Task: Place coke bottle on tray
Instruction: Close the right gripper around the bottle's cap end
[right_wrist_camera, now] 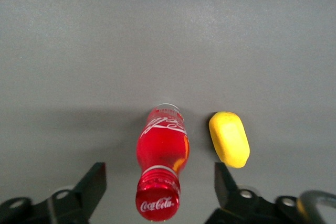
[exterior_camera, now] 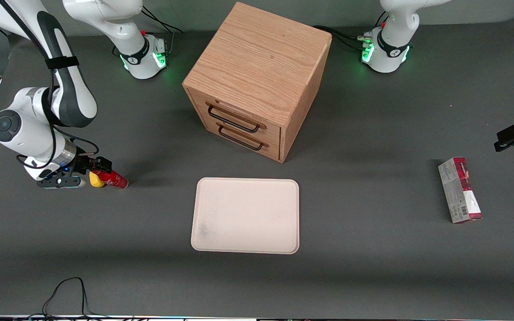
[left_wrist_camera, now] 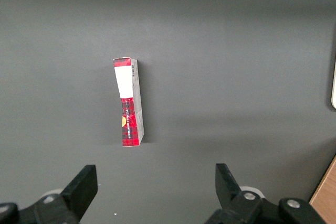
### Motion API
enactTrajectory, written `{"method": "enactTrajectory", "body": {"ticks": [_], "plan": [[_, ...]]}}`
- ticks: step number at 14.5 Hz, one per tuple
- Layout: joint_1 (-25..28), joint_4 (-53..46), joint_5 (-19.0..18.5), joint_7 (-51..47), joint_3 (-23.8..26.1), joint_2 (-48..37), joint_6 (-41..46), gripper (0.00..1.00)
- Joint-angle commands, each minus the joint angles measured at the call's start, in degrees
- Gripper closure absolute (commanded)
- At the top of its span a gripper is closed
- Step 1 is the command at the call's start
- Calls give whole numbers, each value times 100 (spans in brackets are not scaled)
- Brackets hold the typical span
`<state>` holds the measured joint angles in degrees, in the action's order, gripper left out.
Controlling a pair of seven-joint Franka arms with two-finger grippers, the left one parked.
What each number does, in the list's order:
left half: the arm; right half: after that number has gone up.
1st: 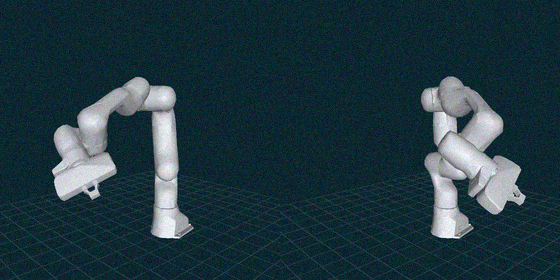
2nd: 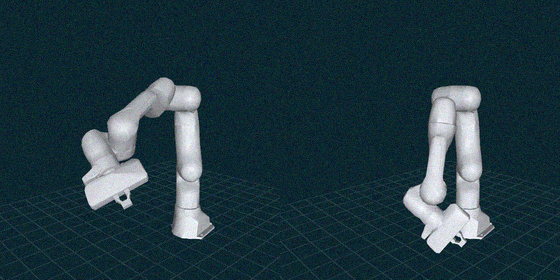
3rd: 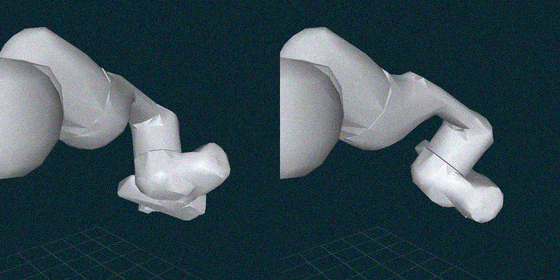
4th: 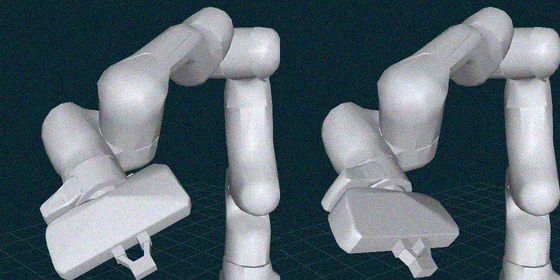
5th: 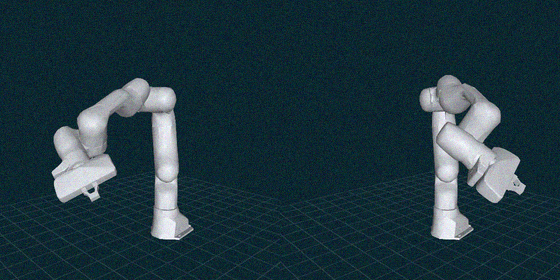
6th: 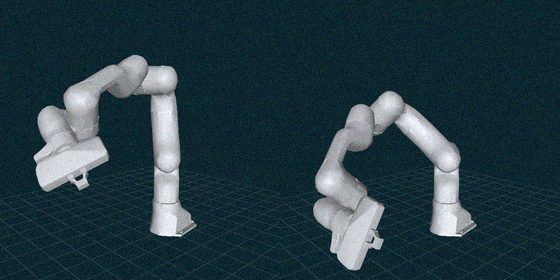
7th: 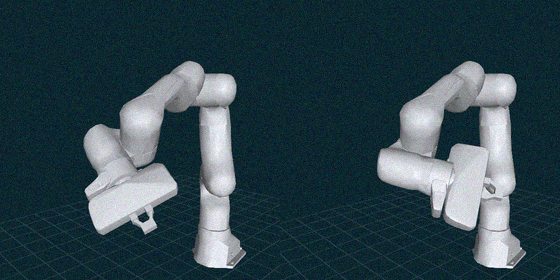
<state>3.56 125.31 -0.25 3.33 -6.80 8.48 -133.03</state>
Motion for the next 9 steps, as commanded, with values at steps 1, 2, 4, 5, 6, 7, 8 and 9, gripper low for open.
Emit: {"method": "enactTrajectory", "body": {"ticks": [1,2,4,5,6,7,8,9], "plan": [[22,82,86,10,-23,-48,-100,55],[22,73,86,28,-23,-48,-92,68],[22,55,86,54,-23,-48,-91,90],[22,47,86,63,-23,-48,-83,100],[22,38,86,63,-23,-48,-74,100],[22,20,86,63,-23,-48,-74,100],[22,-32,86,63,-23,-66,-65,100],[22,-172,86,63,-23,-66,92,100]]}}
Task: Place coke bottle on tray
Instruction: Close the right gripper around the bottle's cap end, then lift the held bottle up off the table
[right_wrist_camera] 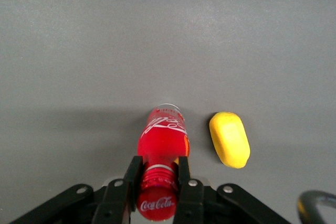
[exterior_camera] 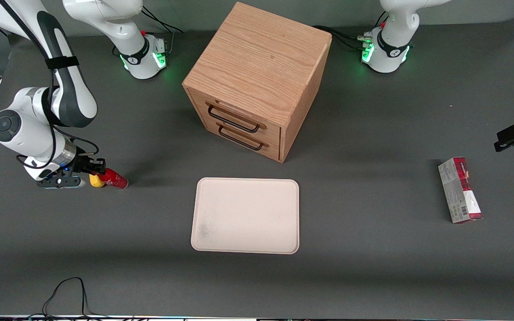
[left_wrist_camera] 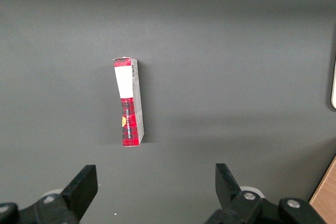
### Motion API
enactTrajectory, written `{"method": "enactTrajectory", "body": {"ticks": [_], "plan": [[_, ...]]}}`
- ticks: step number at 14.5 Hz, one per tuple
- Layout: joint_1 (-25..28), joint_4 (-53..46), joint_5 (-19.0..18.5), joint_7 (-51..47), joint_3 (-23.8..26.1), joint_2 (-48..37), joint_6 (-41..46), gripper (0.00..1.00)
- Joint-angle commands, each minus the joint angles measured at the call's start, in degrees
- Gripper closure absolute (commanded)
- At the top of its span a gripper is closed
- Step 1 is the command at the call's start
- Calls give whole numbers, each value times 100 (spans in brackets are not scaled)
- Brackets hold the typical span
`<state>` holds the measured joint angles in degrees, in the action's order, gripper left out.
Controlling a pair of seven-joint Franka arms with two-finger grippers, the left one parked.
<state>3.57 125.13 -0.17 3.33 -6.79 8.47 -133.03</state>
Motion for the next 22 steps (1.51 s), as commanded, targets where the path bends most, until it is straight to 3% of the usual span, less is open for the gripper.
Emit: {"method": "enactTrajectory", "body": {"ticks": [1,7,13,18,22], "plan": [[20,-417,79,28,-24,-74,476,100],[20,-2745,70,10,-24,-74,3349,100],[3,-4855,8,80,-50,-83,5602,100],[46,-5165,79,72,63,5,5666,100],[117,-6490,52,-34,704,969,5701,100]]}}
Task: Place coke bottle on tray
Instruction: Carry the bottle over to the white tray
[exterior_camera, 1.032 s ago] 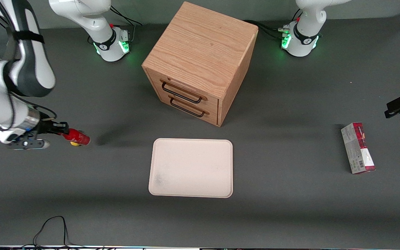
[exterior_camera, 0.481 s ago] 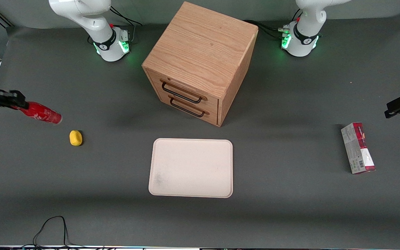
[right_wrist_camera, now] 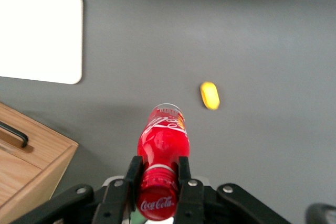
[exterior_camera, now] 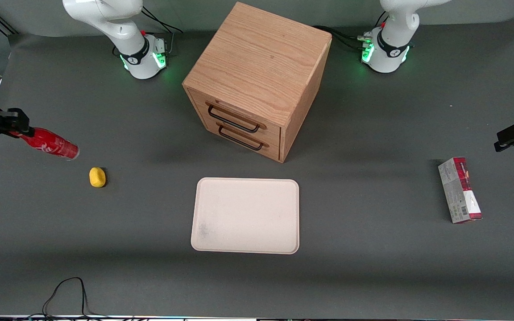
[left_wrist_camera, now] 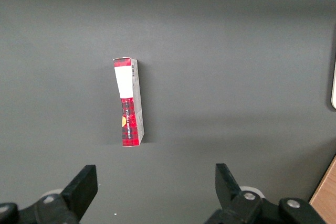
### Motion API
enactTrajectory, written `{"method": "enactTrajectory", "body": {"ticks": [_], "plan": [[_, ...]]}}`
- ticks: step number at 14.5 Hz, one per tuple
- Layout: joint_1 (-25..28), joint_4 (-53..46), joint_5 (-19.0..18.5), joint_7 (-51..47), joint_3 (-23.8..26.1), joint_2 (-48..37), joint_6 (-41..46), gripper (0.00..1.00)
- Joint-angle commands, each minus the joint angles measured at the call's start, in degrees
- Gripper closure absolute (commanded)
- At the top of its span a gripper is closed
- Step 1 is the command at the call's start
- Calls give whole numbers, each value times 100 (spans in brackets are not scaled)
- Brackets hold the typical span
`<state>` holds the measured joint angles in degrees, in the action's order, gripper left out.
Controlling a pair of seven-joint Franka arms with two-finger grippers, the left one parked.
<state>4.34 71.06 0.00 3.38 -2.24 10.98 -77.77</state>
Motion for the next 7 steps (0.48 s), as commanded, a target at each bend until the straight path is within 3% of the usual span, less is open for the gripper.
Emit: {"method": "enactTrajectory", "body": {"ticks": [1,4,7], "plan": [[40,-1286,35,-204,407,939,157,100],[101,-1848,-35,-478,1013,1581,70,100],[662,-2043,-220,-478,1041,1960,-115,100]]}}
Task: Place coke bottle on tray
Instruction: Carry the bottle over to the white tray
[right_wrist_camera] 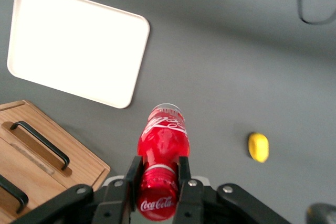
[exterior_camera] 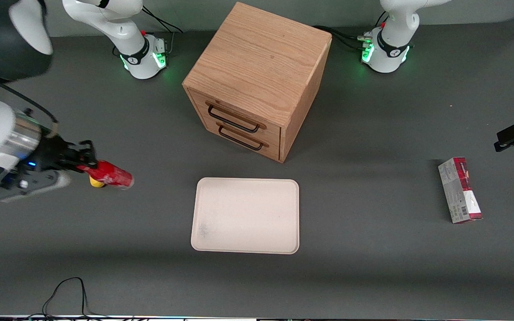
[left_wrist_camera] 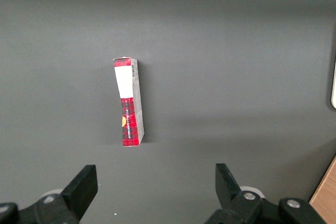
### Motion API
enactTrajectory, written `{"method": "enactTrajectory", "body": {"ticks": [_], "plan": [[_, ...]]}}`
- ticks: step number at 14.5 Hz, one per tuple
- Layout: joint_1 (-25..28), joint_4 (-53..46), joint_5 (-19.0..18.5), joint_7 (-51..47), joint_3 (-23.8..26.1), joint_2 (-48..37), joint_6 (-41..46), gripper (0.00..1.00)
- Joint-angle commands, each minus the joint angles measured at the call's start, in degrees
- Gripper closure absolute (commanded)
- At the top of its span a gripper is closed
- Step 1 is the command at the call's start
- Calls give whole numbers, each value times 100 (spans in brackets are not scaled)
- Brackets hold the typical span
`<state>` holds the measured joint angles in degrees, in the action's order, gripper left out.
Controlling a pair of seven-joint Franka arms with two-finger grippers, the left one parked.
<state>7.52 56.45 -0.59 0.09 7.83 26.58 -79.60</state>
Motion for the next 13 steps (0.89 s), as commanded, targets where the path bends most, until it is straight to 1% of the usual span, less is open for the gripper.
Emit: {"method": "enactTrajectory", "body": {"ticks": [1,2,3,7,11,13], "plan": [[555,-591,-248,-219,35,462,24,100],[740,-591,-370,-324,35,532,-2,100],[890,-609,-398,-412,35,550,-38,100],[1339,-635,-398,-842,43,620,-38,100],[1357,-635,-398,-852,43,734,-195,100],[1357,-635,-407,-852,-9,927,-458,100]]}}
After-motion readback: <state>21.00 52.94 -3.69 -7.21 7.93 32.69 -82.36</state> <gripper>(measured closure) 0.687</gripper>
